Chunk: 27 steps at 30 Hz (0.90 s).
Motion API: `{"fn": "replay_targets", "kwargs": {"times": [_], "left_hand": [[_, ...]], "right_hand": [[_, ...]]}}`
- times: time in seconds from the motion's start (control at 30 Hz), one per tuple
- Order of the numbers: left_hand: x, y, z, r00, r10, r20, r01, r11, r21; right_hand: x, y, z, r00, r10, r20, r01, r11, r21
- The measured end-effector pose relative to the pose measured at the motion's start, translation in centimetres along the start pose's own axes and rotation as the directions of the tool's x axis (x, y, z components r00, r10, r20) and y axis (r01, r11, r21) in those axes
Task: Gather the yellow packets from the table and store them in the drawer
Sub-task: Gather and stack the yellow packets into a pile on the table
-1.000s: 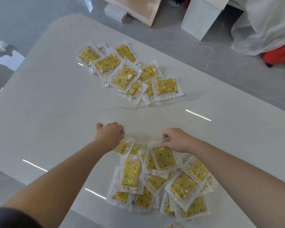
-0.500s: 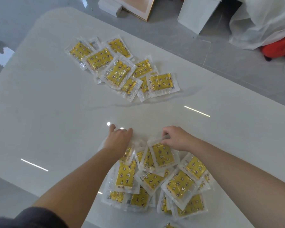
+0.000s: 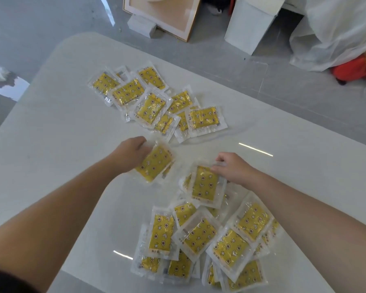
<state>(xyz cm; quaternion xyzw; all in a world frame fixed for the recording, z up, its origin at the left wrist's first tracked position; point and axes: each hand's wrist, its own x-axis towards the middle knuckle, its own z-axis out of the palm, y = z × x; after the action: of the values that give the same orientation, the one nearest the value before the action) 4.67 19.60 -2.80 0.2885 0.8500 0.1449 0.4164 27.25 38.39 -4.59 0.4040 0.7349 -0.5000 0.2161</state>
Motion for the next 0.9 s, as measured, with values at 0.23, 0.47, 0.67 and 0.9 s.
{"fn": "replay_targets", "kwargs": {"times": [0.23,0.47,0.67,0.9], "left_hand": [[3.3,5.5,0.8,0.962,-0.164,-0.220,0.052,0.895,-0.443],[7.1,9.1,1.1,0.927,-0.280,-0.248,0.060,0.764,-0.642],[7.1,6.0,4.3,0.912,-0.408,0.030,0.358,0.761,-0.541],[2.1,2.9,8.2,0.946,-0.323,0.035,0.311,0.868,-0.387]], "right_hand": [[2.2,-1.8,-4.0,0.970,0.060,-0.234,0.024,0.940,0.339],[4.3,-2.4,-6.2,0.898,0.244,-0.366,0.084,0.721,0.687],[4.4,2.6,-4.3,0.806,0.512,-0.297,-0.216,0.722,0.657],[2.5,3.4,-1.4,0.801,0.493,-0.340,-0.310,0.827,0.470]]}}
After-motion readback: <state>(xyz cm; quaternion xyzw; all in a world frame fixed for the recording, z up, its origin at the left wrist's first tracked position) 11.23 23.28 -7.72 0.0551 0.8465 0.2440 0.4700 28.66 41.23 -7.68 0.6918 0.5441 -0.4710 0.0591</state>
